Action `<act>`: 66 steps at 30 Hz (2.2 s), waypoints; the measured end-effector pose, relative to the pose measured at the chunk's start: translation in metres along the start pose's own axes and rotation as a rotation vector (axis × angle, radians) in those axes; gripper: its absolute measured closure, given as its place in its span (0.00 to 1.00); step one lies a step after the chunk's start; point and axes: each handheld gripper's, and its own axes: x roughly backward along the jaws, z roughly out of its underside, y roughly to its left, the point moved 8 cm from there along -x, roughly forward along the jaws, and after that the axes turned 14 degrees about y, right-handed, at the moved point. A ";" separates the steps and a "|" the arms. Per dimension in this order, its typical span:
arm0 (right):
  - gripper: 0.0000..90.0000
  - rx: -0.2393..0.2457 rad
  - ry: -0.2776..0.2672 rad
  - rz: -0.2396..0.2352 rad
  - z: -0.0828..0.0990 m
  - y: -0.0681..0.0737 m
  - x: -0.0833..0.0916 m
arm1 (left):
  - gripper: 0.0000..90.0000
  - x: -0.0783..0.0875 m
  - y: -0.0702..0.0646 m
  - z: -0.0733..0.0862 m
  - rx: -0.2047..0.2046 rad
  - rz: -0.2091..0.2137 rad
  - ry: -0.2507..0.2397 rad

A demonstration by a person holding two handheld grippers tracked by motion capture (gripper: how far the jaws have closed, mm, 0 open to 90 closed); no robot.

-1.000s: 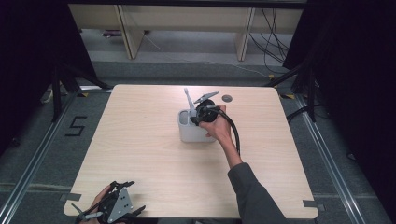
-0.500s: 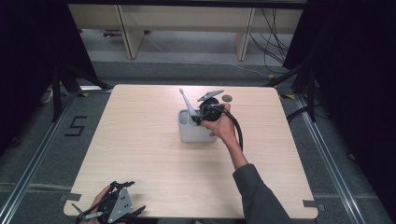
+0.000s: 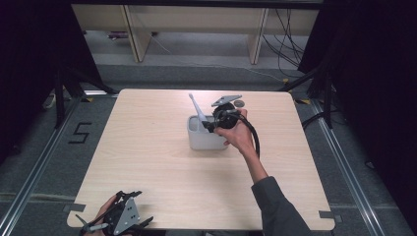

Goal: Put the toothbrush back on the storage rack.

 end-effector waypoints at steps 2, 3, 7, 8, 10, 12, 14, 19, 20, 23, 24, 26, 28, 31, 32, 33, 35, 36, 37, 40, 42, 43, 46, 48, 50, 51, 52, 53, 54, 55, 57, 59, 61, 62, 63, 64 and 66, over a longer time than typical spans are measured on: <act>0.46 -0.001 -0.012 0.000 0.002 0.001 0.003 | 0.17 0.001 -0.001 0.001 -0.006 0.020 0.011; 0.45 0.003 -0.025 0.002 0.002 0.002 0.004 | 0.17 0.000 -0.001 0.000 -0.002 0.016 0.010; 0.41 0.004 -0.037 -0.004 0.005 0.003 0.010 | 0.17 0.000 -0.001 0.000 0.002 0.014 0.002; 0.41 0.004 -0.037 -0.004 0.005 0.003 0.010 | 0.17 0.000 -0.001 0.000 0.002 0.014 0.002; 0.38 0.006 -0.056 0.004 0.007 0.002 0.014 | 0.17 -0.001 -0.001 0.000 0.005 0.015 -0.005; 0.37 -0.006 -0.054 -0.004 0.009 0.003 0.016 | 0.17 -0.001 -0.001 -0.001 0.006 0.015 -0.006; 0.36 0.005 -0.063 -0.004 0.010 0.003 0.018 | 0.17 -0.001 -0.001 -0.001 0.007 0.016 -0.006; 0.35 0.000 -0.096 -0.002 0.014 0.005 0.024 | 0.17 -0.001 -0.001 0.000 0.007 0.015 -0.006; 0.35 0.014 -0.094 -0.013 0.015 0.005 0.025 | 0.17 -0.001 -0.001 0.000 0.008 0.016 -0.006; 0.35 0.007 -0.092 -0.003 0.017 0.006 0.027 | 0.17 -0.001 -0.001 0.000 0.000 0.020 0.000; 0.35 0.010 -0.095 -0.006 0.017 0.006 0.028 | 0.17 -0.001 -0.001 0.000 0.000 0.020 0.000; 0.35 0.003 -0.090 -0.006 0.018 0.007 0.029 | 0.17 -0.001 -0.001 0.000 0.008 0.016 -0.006; 0.35 0.006 -0.097 -0.007 0.018 0.008 0.031 | 0.17 -0.001 -0.001 -0.001 0.009 0.015 -0.006; 0.35 0.023 -0.103 -0.006 0.020 0.009 0.034 | 0.17 -0.001 -0.001 -0.001 0.008 0.014 -0.004; 0.35 -0.008 -0.110 -0.022 0.020 0.012 0.034 | 0.17 -0.001 -0.001 -0.001 0.009 0.013 -0.004; 0.35 0.019 -0.110 -0.016 0.020 0.011 0.034 | 0.17 -0.001 -0.001 -0.001 0.008 0.012 -0.002; 0.35 0.023 -0.115 -0.022 0.022 0.013 0.034 | 0.17 -0.001 -0.001 0.000 0.008 0.013 -0.006; 0.35 0.021 -0.116 -0.023 0.023 0.013 0.035 | 0.17 -0.001 -0.001 0.000 0.008 0.013 -0.005; 0.35 0.016 -0.108 -0.009 0.026 0.012 0.036 | 0.17 -0.001 -0.001 0.000 0.007 0.013 -0.006; 0.35 0.008 -0.127 -0.019 0.028 0.014 0.037 | 0.17 -0.001 -0.001 0.000 0.005 0.012 -0.004; 0.35 0.008 -0.129 -0.027 0.030 0.016 0.038 | 0.17 -0.001 -0.001 0.000 0.005 0.013 -0.003; 0.35 0.006 -0.134 -0.028 0.031 0.016 0.039 | 0.17 -0.001 -0.001 0.000 0.006 0.013 -0.004; 0.35 0.016 -0.136 -0.027 0.033 0.016 0.040 | 0.17 -0.001 -0.001 0.000 0.005 0.012 -0.002; 0.35 0.020 -0.137 -0.027 0.033 0.016 0.040 | 0.17 -0.001 -0.001 0.000 0.005 0.013 -0.004; 0.34 0.016 -0.135 -0.022 0.034 0.017 0.041 | 0.17 0.000 -0.001 0.000 0.001 0.016 -0.001; 0.35 0.023 -0.142 -0.027 0.035 0.019 0.041 | 0.17 0.000 -0.001 0.000 0.005 0.012 0.000; 0.34 0.024 -0.141 -0.020 0.035 0.019 0.042 | 0.17 0.000 -0.001 0.000 0.004 0.013 0.002; 0.34 0.020 -0.137 -0.031 0.036 0.021 0.042 | 0.17 0.000 -0.001 0.000 0.005 0.013 0.001; 0.34 0.033 -0.151 -0.030 0.035 0.021 0.042 | 0.17 0.001 -0.001 0.001 -0.006 0.016 0.008; 0.34 0.031 -0.152 -0.028 0.035 0.022 0.042 | 0.17 0.001 -0.001 0.001 -0.004 0.016 0.007; 0.34 0.031 -0.143 -0.024 0.037 0.022 0.043 | 0.17 0.000 -0.001 0.000 0.006 0.014 -0.001; 0.34 0.038 -0.144 -0.023 0.038 0.023 0.043 | 0.17 0.001 -0.001 0.000 -0.006 0.016 0.008; 0.34 0.040 -0.145 -0.020 0.038 0.023 0.043 | 0.17 0.000 -0.001 0.000 -0.004 0.016 -0.001; 0.34 0.040 -0.145 -0.020 0.038 0.023 0.043 | 0.17 0.000 -0.001 0.000 -0.004 0.016 -0.001; 0.34 0.037 -0.140 -0.028 0.039 0.024 0.043 | 0.17 0.001 0.000 0.001 -0.009 0.008 0.010; 0.34 0.039 -0.139 -0.029 0.040 0.025 0.043 | 0.17 0.001 0.000 0.001 -0.007 0.006 0.008; 0.33 0.032 -0.140 -0.037 0.041 0.026 0.042 | 0.17 0.001 0.000 0.000 -0.010 0.007 0.010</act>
